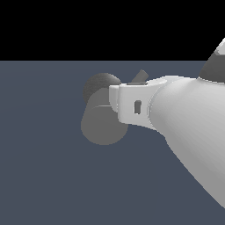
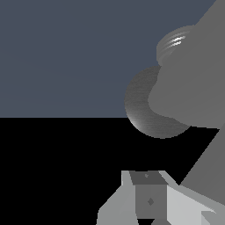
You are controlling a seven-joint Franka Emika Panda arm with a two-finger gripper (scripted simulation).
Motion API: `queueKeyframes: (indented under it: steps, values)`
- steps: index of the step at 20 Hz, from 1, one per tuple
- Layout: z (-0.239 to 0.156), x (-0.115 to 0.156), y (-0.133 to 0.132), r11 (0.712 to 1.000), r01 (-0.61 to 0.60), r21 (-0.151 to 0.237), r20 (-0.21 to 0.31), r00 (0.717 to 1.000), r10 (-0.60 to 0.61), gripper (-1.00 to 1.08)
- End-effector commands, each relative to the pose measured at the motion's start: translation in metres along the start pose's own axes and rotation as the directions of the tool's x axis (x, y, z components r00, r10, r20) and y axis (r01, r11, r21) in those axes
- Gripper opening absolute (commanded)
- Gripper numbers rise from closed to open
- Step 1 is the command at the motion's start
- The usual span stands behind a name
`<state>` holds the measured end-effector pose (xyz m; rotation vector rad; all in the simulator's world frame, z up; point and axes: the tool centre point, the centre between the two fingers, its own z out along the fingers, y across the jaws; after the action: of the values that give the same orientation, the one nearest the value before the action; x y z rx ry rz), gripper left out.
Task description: Turn on the faucet by rotating a designated handle.
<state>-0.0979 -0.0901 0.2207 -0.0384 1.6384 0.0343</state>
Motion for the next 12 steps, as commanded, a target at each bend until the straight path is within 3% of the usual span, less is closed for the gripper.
queueKeyframes:
  steps: [1, 12]
  values:
    - [0.001, -0.008, 0.009, 1.0, 0.001, -0.006, 0.01, 1.0, -0.001, -1.0]
    - [0.001, -0.039, 0.045, 1.0, 0.007, -0.017, 0.043, 0.999, -0.006, -1.0]
